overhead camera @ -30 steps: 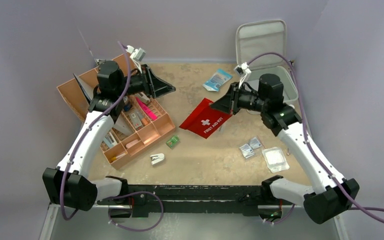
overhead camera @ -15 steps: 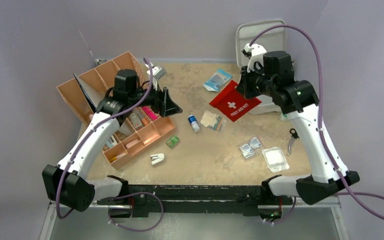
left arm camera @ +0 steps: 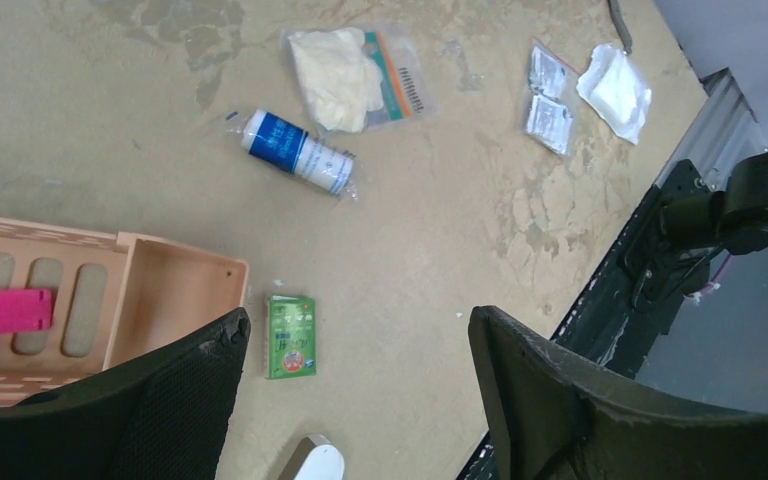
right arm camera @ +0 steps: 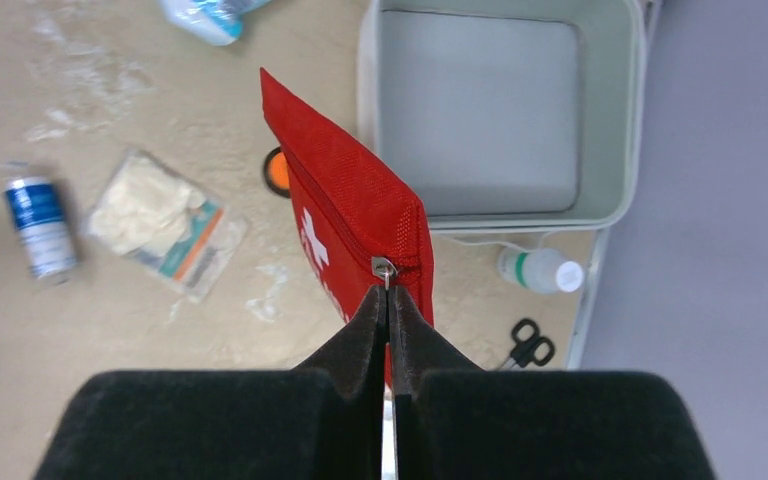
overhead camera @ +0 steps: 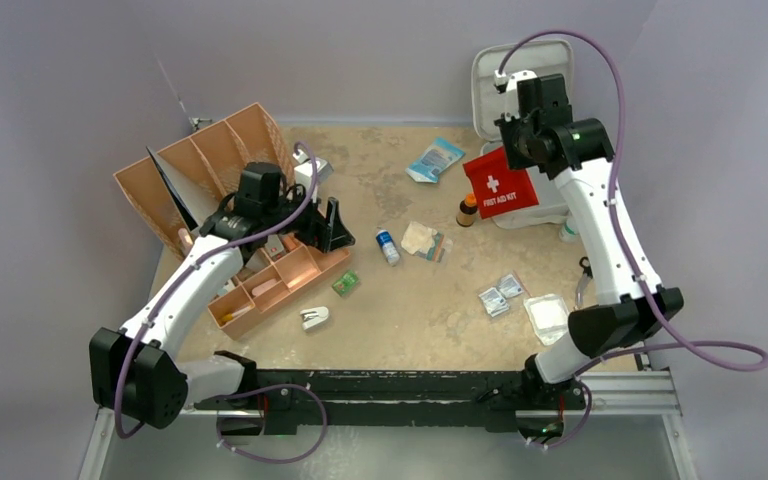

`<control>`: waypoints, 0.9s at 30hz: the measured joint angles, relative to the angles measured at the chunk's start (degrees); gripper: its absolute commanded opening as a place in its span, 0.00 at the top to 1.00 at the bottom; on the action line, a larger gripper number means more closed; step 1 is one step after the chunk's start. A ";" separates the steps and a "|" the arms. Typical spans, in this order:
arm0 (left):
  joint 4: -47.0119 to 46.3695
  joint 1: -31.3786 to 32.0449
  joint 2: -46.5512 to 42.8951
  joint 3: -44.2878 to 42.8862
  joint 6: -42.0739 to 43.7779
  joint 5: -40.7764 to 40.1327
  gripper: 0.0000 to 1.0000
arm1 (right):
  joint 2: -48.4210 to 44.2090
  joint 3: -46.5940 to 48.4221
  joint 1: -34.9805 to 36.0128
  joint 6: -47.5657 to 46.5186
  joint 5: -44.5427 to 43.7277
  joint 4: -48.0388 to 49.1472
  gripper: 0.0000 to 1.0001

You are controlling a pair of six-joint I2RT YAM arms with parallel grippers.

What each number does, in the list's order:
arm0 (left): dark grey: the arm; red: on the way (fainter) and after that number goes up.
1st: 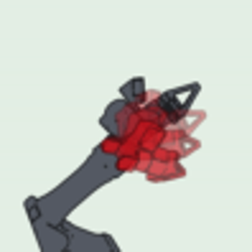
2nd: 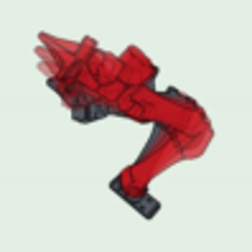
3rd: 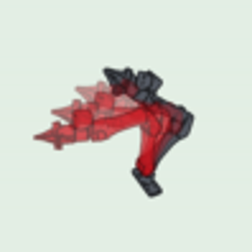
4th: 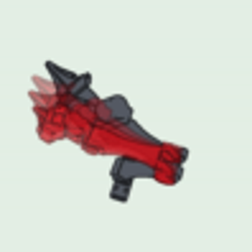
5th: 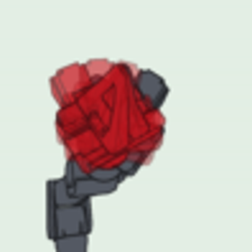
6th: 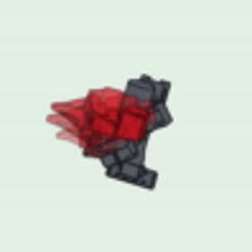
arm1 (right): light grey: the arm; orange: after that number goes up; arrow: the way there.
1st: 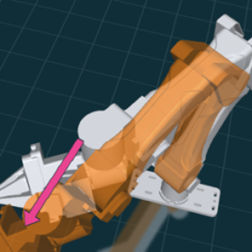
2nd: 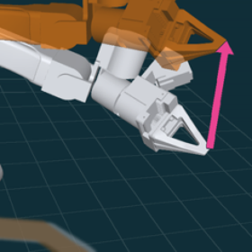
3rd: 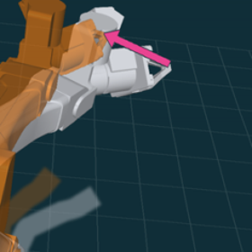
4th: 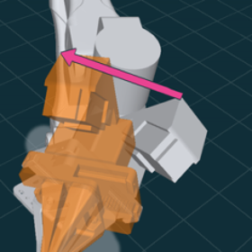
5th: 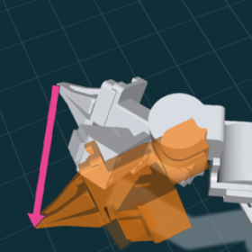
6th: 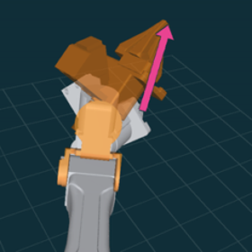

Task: Organize the medicine kit
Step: Place the medicine pouch inside the medicine box.

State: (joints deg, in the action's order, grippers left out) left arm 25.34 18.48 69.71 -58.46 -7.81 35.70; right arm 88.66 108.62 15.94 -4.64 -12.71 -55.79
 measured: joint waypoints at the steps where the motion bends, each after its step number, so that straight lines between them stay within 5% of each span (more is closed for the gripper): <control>1: 0.50 0.00 0.11 0.04 0.26 -0.59 0.21 | 0.96 0.42 -0.44 -0.68 -0.98 0.15 1.00; 13: 0.63 0.04 0.00 0.31 1.01 -1.51 0.20 | 15.21 5.42 -5.88 -9.57 -9.94 7.65 1.00; 27: 0.57 0.96 -0.59 1.20 0.98 -2.10 0.20 | 25.64 -0.37 -13.03 -18.21 -18.38 33.20 1.00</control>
State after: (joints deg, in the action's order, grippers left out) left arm 25.91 19.44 69.12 -57.25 -6.83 33.61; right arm 114.30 108.25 2.92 -22.85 -31.09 -22.59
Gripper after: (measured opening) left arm 0.795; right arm 0.004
